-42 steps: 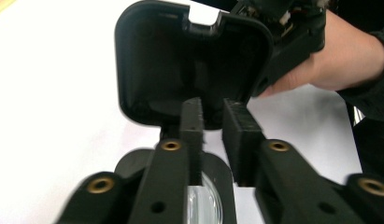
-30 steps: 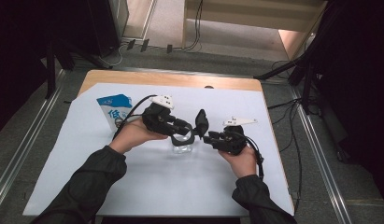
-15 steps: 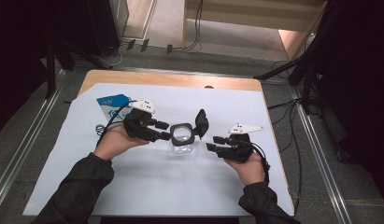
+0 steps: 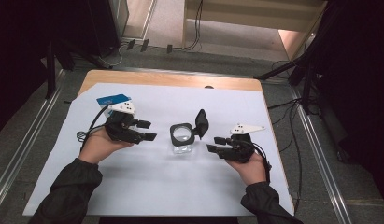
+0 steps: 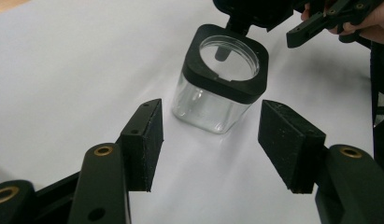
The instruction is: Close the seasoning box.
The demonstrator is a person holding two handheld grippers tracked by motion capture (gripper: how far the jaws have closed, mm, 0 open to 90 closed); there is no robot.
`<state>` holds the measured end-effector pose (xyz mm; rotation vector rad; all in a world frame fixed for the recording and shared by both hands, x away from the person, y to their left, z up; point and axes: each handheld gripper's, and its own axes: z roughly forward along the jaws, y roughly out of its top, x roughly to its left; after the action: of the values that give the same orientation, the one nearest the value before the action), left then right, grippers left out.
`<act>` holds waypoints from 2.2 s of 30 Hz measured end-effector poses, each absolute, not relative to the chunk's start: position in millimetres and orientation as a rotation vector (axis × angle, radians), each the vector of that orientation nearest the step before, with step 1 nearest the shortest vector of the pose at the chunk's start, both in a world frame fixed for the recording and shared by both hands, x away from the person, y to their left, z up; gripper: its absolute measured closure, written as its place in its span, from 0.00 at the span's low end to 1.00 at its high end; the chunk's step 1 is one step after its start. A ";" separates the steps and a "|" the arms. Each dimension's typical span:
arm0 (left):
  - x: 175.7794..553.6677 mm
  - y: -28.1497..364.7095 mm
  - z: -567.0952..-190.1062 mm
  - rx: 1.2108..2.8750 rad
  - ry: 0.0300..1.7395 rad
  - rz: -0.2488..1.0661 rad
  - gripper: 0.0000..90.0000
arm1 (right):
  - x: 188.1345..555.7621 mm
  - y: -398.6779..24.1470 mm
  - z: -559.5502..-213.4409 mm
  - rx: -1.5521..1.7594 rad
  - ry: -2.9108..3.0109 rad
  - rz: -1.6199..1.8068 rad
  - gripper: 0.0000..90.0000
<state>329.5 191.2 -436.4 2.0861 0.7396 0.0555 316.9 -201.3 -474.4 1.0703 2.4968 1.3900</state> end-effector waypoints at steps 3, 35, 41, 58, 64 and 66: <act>328.7 197.6 -436.9 2.074 0.763 0.059 0.45 | 317.6 -201.1 -474.5 1.070 2.497 1.385 0.58; 317.6 297.9 -441.5 1.952 1.045 0.198 0.49 | 336.2 -194.0 -474.8 1.056 2.526 1.378 0.59; 319.7 315.5 -438.4 1.919 1.074 0.236 0.49 | 334.5 -195.0 -474.4 1.066 2.522 1.374 0.59; 356.8 311.5 -425.7 1.922 0.975 0.250 0.56 | 322.2 -198.8 -476.7 1.076 2.523 1.356 0.60; 364.4 305.7 -430.0 1.953 0.937 0.233 0.63 | 314.0 -197.4 -475.3 1.066 2.523 1.364 0.60; 365.4 304.5 -430.8 1.951 0.931 0.233 0.66 | 310.5 -195.8 -475.8 1.057 2.527 1.369 0.60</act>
<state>365.4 304.5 -430.8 1.9513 0.9315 0.2332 310.5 -195.8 -475.8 1.0570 2.5265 1.3692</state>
